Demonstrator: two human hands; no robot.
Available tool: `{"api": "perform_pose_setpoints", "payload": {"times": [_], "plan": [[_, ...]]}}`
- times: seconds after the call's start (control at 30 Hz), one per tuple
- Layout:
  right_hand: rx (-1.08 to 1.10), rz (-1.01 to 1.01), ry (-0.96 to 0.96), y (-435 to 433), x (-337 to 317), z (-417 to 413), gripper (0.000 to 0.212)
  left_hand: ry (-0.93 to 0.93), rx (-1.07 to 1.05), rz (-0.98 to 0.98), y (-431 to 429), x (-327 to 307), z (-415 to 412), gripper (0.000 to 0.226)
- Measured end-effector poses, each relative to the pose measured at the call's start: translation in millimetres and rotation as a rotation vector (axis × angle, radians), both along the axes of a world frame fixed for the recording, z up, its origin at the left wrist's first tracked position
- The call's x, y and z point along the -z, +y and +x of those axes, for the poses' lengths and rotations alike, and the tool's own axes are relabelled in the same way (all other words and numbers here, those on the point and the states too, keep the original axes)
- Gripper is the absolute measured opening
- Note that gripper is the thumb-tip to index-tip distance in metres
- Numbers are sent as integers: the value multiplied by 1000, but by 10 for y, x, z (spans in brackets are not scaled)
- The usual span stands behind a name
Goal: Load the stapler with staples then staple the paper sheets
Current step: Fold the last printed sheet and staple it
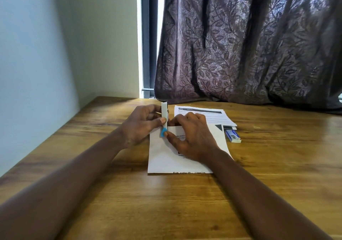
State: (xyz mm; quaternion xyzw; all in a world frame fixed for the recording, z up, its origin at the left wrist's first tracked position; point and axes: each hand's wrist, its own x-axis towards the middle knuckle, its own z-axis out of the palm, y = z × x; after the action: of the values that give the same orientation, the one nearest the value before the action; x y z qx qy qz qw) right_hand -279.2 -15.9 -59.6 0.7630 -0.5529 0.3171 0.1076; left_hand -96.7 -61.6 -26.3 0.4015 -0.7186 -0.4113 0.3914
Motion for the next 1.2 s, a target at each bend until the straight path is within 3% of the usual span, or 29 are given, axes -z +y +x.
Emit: {"api": "perform_pose_setpoints", "payload": {"times": [0.13,0.43,0.67,0.8,0.87,0.97,1.03,1.2], "plan": [[-58,73,-170,0,-3,11,43,-12,-8,6,4,21,-14,42],[-144,113,-126,29,-5,50,35,-84,-18,28,8,34,-35,44],[-138,113,-198,42,1,52,24,69,-62,96,-13,49,0,28],[-145,145,-273,56,-9,-9,13,165,-152,-5,-83,19,88,18],[-131,130,-309,48,4,-32,16,-2,-261,-221,-146,3,197,19],[-114,129,-333,41,4,-39,19,-457,-395,-467,-201,-2,359,31],[-107,132,-342,28,2,-41,18,-604,-409,-467,-227,12,408,40],[-89,97,-334,10,8,-31,13,-834,-388,-386,-268,62,422,40]]}}
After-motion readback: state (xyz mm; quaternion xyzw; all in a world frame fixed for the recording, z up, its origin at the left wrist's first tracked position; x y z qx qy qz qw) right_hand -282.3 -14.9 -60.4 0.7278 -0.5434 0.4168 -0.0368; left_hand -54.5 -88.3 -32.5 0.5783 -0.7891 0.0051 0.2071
